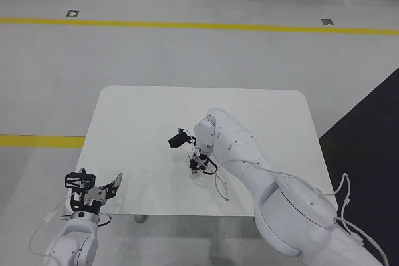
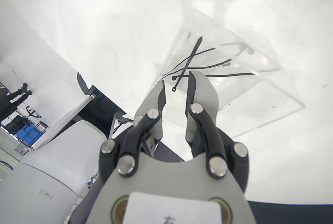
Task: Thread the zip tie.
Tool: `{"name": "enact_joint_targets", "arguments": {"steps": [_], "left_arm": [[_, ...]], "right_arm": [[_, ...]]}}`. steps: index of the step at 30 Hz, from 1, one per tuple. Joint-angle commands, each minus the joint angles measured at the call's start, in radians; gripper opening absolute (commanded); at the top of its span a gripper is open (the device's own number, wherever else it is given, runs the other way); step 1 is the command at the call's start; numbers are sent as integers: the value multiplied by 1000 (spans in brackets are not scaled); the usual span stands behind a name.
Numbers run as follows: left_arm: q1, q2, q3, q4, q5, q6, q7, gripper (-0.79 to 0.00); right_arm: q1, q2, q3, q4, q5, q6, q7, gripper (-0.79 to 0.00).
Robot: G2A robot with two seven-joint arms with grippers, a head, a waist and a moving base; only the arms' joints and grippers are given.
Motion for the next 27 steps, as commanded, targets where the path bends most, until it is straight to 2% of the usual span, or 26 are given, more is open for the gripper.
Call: {"name": "enact_joint_targets", "arguments": {"steps": [1, 7, 11, 27], "left_arm": [[0, 0, 0, 0, 0, 0, 0, 0], [0, 0, 0, 0, 0, 0, 0, 0], [0, 0, 0, 0, 0, 0, 0, 0], [0, 0, 0, 0, 0, 0, 0, 0]], "right_arm": [[-4, -4, -2, 5, -3, 4, 2, -613], [-7, -12, -6, 18, -12, 14, 9, -631], [-7, -16, -5, 24, -13, 27, 13, -785], [-7, -21, 14, 22, 14, -11, 17, -785]]}}
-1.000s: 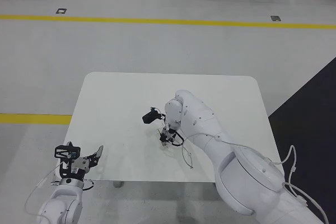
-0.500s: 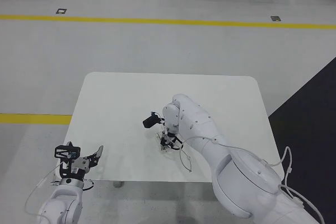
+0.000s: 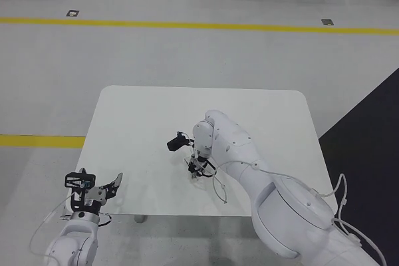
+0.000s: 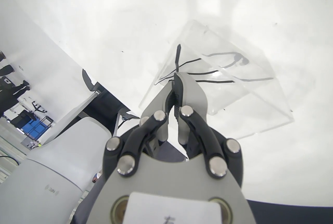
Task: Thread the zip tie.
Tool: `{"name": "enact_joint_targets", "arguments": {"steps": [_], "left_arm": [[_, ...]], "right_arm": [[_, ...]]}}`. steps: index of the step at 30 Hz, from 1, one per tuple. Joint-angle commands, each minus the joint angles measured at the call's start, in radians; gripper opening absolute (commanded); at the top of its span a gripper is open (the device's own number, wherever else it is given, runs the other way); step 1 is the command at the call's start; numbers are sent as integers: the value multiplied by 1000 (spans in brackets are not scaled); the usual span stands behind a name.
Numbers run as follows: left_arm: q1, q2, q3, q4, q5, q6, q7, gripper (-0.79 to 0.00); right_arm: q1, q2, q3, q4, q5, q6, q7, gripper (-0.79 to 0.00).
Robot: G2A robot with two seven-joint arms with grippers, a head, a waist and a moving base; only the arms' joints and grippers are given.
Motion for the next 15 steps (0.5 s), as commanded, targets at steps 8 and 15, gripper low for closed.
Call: {"name": "enact_joint_targets", "arguments": {"steps": [8, 15], "left_arm": [[0, 0, 0, 0, 0, 0, 0, 0], [0, 0, 0, 0, 0, 0, 0, 0]], "right_arm": [[-7, -4, 0, 1, -1, -4, 0, -705], [-12, -4, -3, 1, -7, -6, 4, -610]]}}
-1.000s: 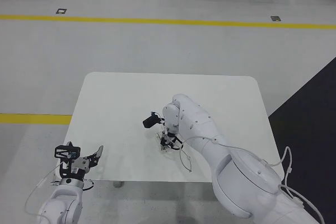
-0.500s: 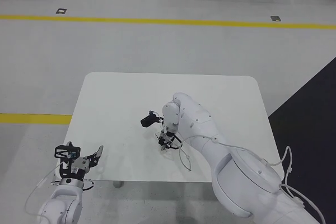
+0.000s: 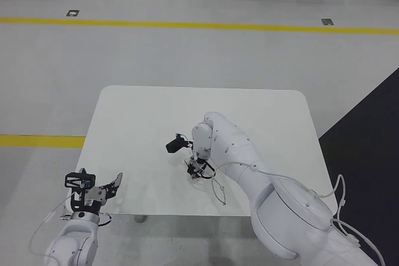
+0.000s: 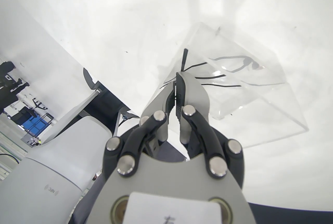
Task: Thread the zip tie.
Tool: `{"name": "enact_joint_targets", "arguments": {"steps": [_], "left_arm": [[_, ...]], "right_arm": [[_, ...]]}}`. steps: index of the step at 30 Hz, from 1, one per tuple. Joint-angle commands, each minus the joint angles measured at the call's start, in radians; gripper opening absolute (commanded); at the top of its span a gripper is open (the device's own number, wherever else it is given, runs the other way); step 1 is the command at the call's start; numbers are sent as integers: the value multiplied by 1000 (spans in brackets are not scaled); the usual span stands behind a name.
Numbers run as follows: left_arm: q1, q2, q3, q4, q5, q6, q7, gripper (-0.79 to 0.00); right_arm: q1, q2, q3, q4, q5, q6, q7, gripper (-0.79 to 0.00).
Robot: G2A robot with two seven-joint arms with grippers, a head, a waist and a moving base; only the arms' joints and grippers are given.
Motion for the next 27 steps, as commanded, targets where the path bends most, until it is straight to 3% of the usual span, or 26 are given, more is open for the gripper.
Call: {"name": "enact_joint_targets", "arguments": {"steps": [1, 17, 21, 24, 27], "left_arm": [[0, 0, 0, 0, 0, 0, 0, 0], [0, 0, 0, 0, 0, 0, 0, 0], [0, 0, 0, 0, 0, 0, 0, 0], [0, 0, 0, 0, 0, 0, 0, 0], [0, 0, 0, 0, 0, 0, 0, 0]], "right_arm": [[-5, -1, -3, 0, -6, -2, 4, -613], [-21, -8, -24, -9, -46, -10, 11, -606], [-21, -8, -24, -9, -46, -10, 11, -650], [-21, -8, -24, -9, -46, -10, 11, -785], [-21, -8, -24, -9, -46, -10, 11, -785]]}}
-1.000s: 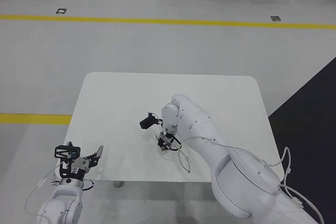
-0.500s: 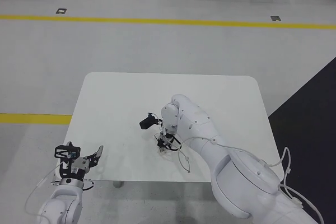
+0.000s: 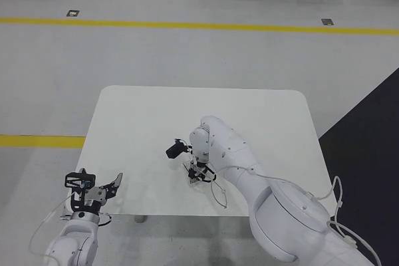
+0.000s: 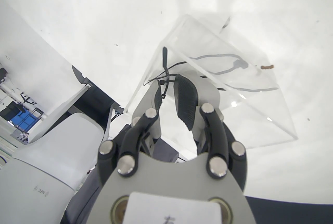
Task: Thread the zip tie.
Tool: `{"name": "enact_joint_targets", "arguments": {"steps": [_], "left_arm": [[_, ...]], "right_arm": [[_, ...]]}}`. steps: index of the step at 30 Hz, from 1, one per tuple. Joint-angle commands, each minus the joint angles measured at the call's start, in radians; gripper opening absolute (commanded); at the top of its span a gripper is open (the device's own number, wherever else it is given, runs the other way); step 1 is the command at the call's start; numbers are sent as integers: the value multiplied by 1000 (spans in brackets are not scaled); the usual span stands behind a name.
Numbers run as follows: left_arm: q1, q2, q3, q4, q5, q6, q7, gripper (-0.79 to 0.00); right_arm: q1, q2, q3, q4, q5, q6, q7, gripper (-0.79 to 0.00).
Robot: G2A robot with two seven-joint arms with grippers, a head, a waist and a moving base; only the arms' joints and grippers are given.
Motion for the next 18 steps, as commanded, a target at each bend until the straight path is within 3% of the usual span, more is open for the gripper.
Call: {"name": "enact_joint_targets", "arguments": {"steps": [1, 6, 12, 18], "left_arm": [[0, 0, 0, 0, 0, 0, 0, 0], [0, 0, 0, 0, 0, 0, 0, 0], [0, 0, 0, 0, 0, 0, 0, 0], [0, 0, 0, 0, 0, 0, 0, 0]], "right_arm": [[0, 0, 0, 0, 0, 0, 0, -785], [22, -6, -9, 3, -26, 49, 7, -785], [61, -2, 22, 4, 32, -37, 24, -785], [70, 2, 21, -11, 44, -48, 21, -785]]}}
